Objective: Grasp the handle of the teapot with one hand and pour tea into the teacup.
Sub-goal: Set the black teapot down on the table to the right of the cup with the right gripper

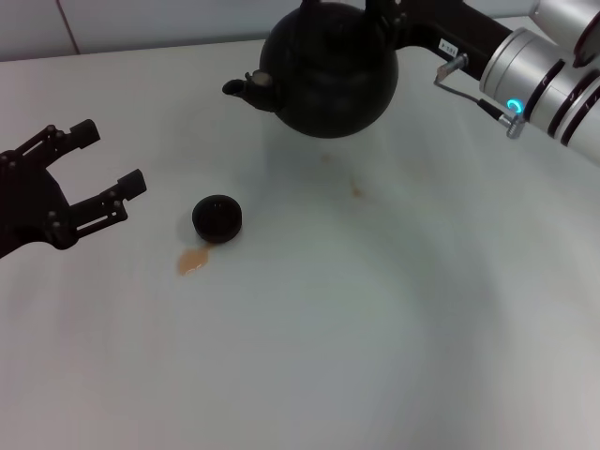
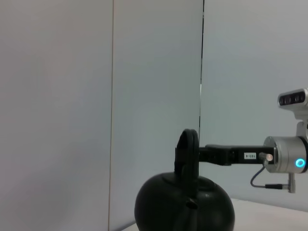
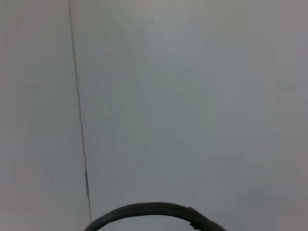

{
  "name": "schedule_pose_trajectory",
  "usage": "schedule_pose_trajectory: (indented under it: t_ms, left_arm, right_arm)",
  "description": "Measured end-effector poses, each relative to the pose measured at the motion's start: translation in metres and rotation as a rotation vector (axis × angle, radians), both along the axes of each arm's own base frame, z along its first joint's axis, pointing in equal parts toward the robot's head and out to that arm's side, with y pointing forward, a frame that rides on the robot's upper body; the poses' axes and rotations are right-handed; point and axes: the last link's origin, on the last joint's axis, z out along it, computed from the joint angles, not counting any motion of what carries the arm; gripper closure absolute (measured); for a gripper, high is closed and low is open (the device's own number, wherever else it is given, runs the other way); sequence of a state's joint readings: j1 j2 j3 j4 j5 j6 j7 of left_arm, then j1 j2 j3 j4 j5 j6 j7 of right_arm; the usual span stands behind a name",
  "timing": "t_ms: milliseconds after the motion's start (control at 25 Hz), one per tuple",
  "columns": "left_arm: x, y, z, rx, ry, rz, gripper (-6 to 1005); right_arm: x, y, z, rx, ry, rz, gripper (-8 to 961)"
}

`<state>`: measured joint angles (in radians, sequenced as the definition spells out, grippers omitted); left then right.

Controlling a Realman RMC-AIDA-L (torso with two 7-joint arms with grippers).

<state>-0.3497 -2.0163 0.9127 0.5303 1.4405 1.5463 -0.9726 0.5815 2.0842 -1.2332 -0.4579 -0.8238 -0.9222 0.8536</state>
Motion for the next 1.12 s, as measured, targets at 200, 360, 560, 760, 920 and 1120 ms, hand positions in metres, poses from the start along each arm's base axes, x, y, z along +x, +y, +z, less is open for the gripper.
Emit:
schedule_pose_trajectory:
  t_ms: [200,360,560,760,920,1120]
  left_arm:
    - [0.000,0.000,0.000,0.000,0.000,-0.001,139]
    - [0.001,0.000,0.000,0.000,-0.001,-0.002,139]
    - [0.001,0.001,-0.001,0.000,-0.002,-0.003,139]
    - [0.002,0.001,-0.001,0.000,-0.002,-0.003,140]
    - [0.002,0.001,-0.002,-0.003,-0.004,-0.005,140]
    - [0.003,0.001,-0.003,-0.004,-0.004,-0.006,140]
  right_arm:
    - [0.011,-0.004,-0.006,-0.031,0.018,-0.052,793]
    - [0.021,-0.007,-0.010,-0.041,0.014,-0.095,784]
    - [0.030,-0.009,-0.011,-0.045,-0.001,-0.128,773]
    - [0.034,-0.007,-0.018,-0.065,-0.058,-0.164,763]
    - [0.033,-0.007,-0.022,-0.078,-0.076,-0.160,754]
    - [0.032,-0.007,-0.023,-0.083,-0.081,-0.155,744]
